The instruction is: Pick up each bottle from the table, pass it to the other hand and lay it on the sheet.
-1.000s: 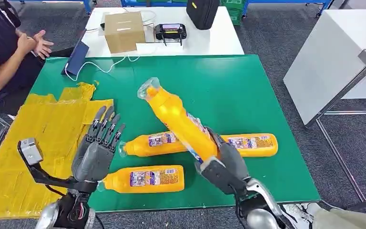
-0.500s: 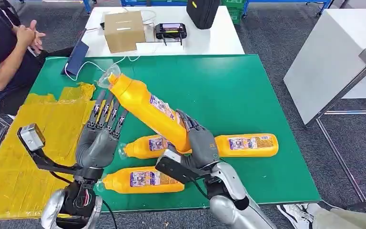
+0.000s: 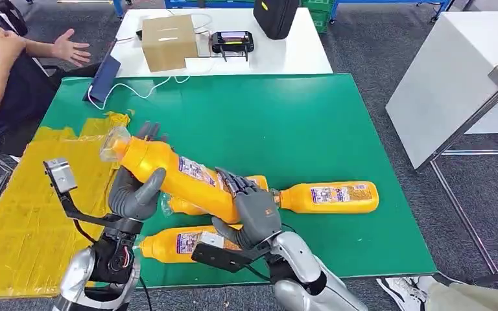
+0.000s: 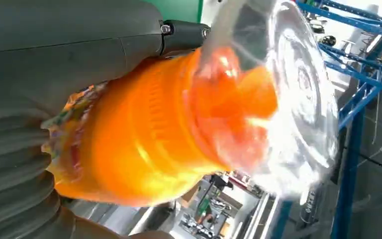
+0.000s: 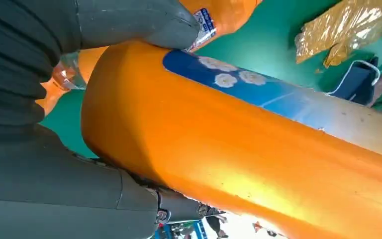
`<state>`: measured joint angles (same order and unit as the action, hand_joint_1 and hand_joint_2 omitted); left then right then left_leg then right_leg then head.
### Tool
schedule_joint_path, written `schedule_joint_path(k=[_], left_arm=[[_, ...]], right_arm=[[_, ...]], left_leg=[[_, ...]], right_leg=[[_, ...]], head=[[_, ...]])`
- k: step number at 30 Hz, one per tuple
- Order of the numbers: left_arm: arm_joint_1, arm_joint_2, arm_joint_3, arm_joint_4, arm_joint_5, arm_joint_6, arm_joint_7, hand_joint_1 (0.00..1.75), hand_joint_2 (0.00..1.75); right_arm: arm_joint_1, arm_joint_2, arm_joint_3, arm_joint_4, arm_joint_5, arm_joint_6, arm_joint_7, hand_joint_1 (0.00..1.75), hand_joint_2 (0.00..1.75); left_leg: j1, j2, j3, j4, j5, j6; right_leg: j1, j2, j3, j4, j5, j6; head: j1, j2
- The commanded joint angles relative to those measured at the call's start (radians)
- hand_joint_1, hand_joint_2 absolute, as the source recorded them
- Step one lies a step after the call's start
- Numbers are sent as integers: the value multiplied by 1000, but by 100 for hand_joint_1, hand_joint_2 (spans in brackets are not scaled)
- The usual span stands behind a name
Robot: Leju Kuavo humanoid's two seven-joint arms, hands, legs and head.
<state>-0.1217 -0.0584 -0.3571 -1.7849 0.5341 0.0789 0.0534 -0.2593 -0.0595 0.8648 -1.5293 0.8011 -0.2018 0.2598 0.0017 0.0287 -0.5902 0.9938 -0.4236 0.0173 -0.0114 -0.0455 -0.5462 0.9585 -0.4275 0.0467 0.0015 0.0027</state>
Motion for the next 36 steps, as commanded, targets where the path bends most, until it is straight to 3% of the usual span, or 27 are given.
schedule_joint_path(k=[1,8,9,10,11,29,30,31,36], left_arm=[[-62,19,-39,76,-12,-1,10,0,175],[-59,19,-37,79,-40,-5,19,0,175],[-53,16,-46,92,-75,-56,48,45,175],[-51,15,-45,91,-73,-60,47,45,175],[-48,15,-44,86,-65,-77,38,175,175],[-35,9,-18,67,-146,-138,9,175,175],[-41,11,-14,67,-185,-128,8,175,175],[-41,10,-11,68,-196,-124,7,175,175],[-55,15,2,71,-248,-105,2,175,175]], right_arm=[[-47,-23,70,70,6,3,1,175,175],[-73,-22,109,88,-12,-25,20,175,175],[-68,-28,91,65,-18,-11,23,175,175],[-69,-28,92,65,-18,-9,23,175,175],[-69,-28,92,66,-19,-6,22,175,175],[-30,-48,45,57,-6,-11,18,175,175],[-22,-49,37,54,-3,-17,17,101,175],[-19,-49,33,52,-2,-19,17,5,175],[-13,-54,25,48,10,-25,22,5,175]], left_leg=[[1,-3,3,0,0,-1],[1,-3,2,0,0,-1],[1,-4,2,0,0,-1],[1,-3,2,0,0,-1],[0,-2,1,0,0,-1],[1,-4,2,-1,-1,-1],[1,-4,2,0,-1,-1],[1,-3,1,-1,0,-1],[0,-3,0,0,0,-1]], right_leg=[[0,3,3,0,-1,-2],[0,2,3,0,-1,-1],[0,2,3,0,-1,-2],[0,2,2,0,-1,-1],[0,1,1,0,0,-1],[0,2,3,-1,-1,-2],[0,2,3,0,-1,-2],[0,1,2,-1,-1,-1],[0,1,1,0,-1,-1]], head=[[0,0],[0,0],[0,0],[0,0],[0,0],[0,0],[0,0],[0,0],[0,0]])
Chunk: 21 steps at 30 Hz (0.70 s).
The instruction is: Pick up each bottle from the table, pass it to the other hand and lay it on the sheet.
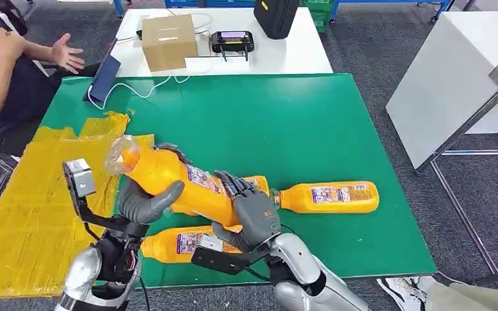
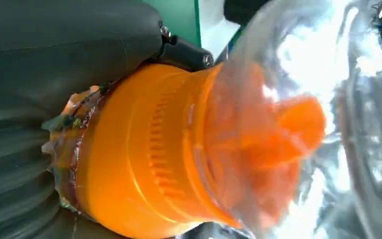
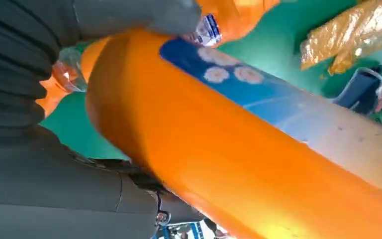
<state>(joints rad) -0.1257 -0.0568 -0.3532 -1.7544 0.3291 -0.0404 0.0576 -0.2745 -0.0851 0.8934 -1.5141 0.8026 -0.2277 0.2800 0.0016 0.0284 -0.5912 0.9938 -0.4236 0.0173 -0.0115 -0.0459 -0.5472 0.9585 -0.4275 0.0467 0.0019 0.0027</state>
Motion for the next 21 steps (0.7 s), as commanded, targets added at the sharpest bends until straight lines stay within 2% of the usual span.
schedule_joint_path(k=[1,3,6,9,12,14,17,18,19,21], left_arm=[[-51,14,-1,41,-43,14,-2,175,175],[-58,15,1,47,-129,44,-14,175,175],[-138,77,39,110,-301,90,-31,175,175],[-170,84,71,137,-404,87,-53,175,175],[-224,123,101,177,-682,131,-67,175,175],[-256,161,86,195,-987,175,-61,175,175],[-259,160,90,196,-989,175,-61,175,175],[-272,187,56,205,-1143,189,-35,175,175],[-294,185,44,238,-1258,139,35,175,175],[-348,195,9,312,-1348,95,63,175,175]], right_arm=[[2,-28,-3,33,8,1,2,5,175],[11,-26,-16,26,7,-1,4,0,175],[23,-31,-32,-1,18,12,13,0,175],[23,-32,-33,-14,22,31,15,0,175],[10,-29,-17,-28,34,74,17,0,175],[3,-26,-6,-44,27,118,27,0,175],[2,-24,-6,-45,27,120,28,0,175],[-4,-25,0,-46,27,140,35,0,175],[-12,-24,8,-45,25,169,47,0,175],[-31,-18,23,-32,31,198,55,0,175]], left_leg=[[0,-3,1,0,0,-1],[1,-3,1,0,0,-1],[1,-5,1,0,0,-2],[1,-6,1,0,0,-2],[1,-4,1,1,0,-2],[1,-4,0,1,0,-2],[1,-4,0,1,1,-2],[1,-4,1,1,1,-2],[1,-4,2,1,0,-2],[1,-5,0,1,1,-2]], right_leg=[[0,2,2,0,-1,-2],[0,2,2,0,-1,-2],[0,1,2,1,-1,-2],[0,1,2,2,-1,-3],[0,3,1,2,-1,-3],[0,2,0,2,-1,-2],[0,3,0,3,-1,-2],[0,4,1,3,-1,-2],[0,4,1,3,-1,-3],[0,2,1,3,-1,-2]], head=[[0,0],[0,0],[0,0],[0,0],[0,0],[0,0],[0,0],[0,0],[0,0],[0,0]])
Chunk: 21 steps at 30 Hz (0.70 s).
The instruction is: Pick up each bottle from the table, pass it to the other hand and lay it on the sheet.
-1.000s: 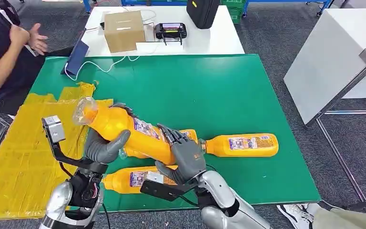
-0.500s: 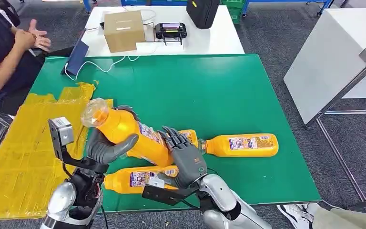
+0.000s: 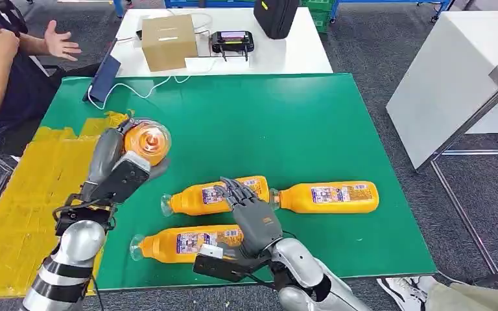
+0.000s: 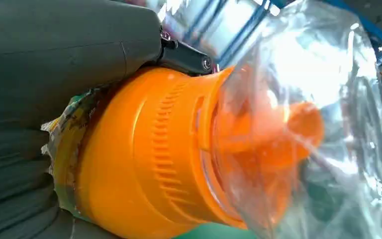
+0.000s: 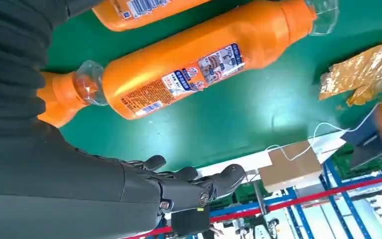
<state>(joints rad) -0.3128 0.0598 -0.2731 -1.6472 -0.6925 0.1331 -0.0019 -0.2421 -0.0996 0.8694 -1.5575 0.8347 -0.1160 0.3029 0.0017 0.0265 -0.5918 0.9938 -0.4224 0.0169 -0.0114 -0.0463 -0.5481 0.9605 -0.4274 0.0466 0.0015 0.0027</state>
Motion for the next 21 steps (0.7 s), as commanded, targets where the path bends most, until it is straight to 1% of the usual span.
schedule_joint_path(k=[1,2,4,5,7,8,11,16,21], left_arm=[[-184,80,-84,251,-368,-86,130,175,175],[-199,82,-94,285,-398,-89,131,175,175],[-237,102,-141,363,-503,-120,149,175,175],[-251,106,-156,397,-540,-123,152,175,175],[-262,103,-157,458,-559,-135,156,175,175],[-266,101,-156,486,-561,-146,158,175,175],[-291,117,-177,600,-571,-192,149,175,175],[-314,140,-167,775,-545,-197,120,175,175],[-332,143,-146,859,-528,-209,118,175,175]], right_arm=[[-73,1,56,19,-6,103,35,0,175],[-79,4,63,24,-10,110,37,0,175],[-93,8,81,38,-17,132,45,0,175],[-97,11,86,44,-22,139,50,0,175],[-95,10,82,50,-28,140,56,0,175],[-92,8,80,52,-30,140,59,0,175],[-93,5,78,68,-31,144,60,0,175],[-91,3,73,73,-39,156,66,0,175],[-99,9,79,93,-44,167,69,0,175]], left_leg=[[1,-4,2,1,-1,-2],[0,-3,0,1,0,-1],[1,-5,1,1,0,-2],[1,-4,0,1,1,-1],[1,-4,1,0,1,-1],[0,-2,1,0,1,-1],[1,-4,3,-1,1,-2],[0,-1,3,-1,1,-1],[1,-1,1,0,1,-1]], right_leg=[[0,3,2,1,-2,-2],[0,1,1,1,-1,-1],[0,2,2,2,-1,-2],[0,1,1,1,0,-2],[0,2,2,1,-1,-2],[0,1,2,0,0,-1],[0,3,3,0,-1,-3],[0,4,2,0,0,-2],[0,4,0,1,0,-2]], head=[[0,0],[0,0],[0,0],[0,0],[0,0],[0,0],[0,0],[0,0],[0,0]])
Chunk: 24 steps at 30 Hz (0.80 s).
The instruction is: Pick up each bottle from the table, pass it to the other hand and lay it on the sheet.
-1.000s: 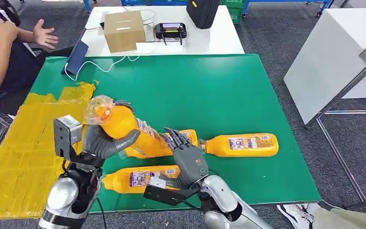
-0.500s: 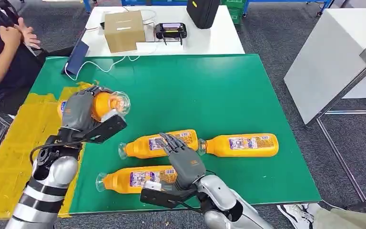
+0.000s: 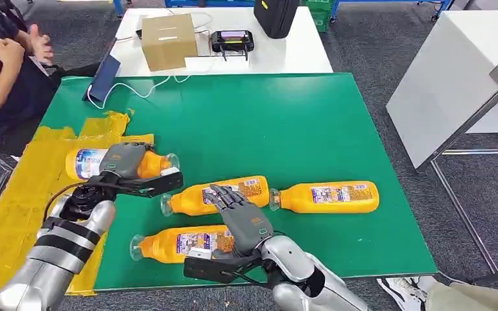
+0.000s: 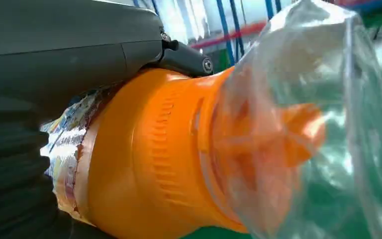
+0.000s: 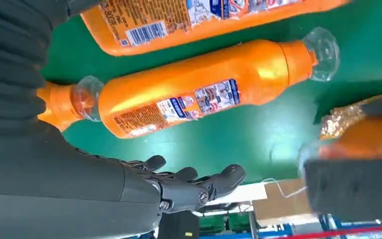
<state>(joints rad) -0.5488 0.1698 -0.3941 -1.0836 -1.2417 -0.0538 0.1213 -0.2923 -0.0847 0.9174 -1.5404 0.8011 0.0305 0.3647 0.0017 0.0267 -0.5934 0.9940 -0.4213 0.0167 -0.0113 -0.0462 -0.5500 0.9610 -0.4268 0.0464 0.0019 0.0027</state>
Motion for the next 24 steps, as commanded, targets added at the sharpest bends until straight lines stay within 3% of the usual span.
schedule_joint_path(k=[1,4,5,6,12,24], left_arm=[[-106,30,-12,333,31,-33,3,175,175],[-136,24,7,424,48,-50,13,175,175],[-137,24,13,438,56,-46,2,72,175],[-137,24,13,438,56,-46,2,0,0],[-133,8,50,446,97,-29,-21,0,0],[-115,-41,63,279,210,-72,-57,0,0]], right_arm=[[-53,-4,35,85,-13,24,7,0,175],[-66,6,45,117,-20,36,6,0,175],[-67,5,45,121,-20,36,6,0,175],[-67,5,45,121,-20,36,6,0,175],[-70,4,33,159,-33,50,16,0,175],[-126,27,87,279,-82,124,7,0,175]], left_leg=[[1,-1,3,0,-1,-1],[1,-2,2,1,-1,-2],[1,-1,2,1,-1,-1],[1,-1,2,1,-1,-1],[1,-2,2,0,-1,-1],[1,-3,0,1,0,-1]], right_leg=[[0,5,3,1,-1,-2],[0,5,2,1,-1,-2],[0,4,2,0,-1,-1],[0,5,2,1,-1,-2],[0,4,3,1,-1,-2],[0,2,1,1,-1,-2]], head=[[0,0],[0,0],[0,0],[0,0],[0,0],[0,0]])
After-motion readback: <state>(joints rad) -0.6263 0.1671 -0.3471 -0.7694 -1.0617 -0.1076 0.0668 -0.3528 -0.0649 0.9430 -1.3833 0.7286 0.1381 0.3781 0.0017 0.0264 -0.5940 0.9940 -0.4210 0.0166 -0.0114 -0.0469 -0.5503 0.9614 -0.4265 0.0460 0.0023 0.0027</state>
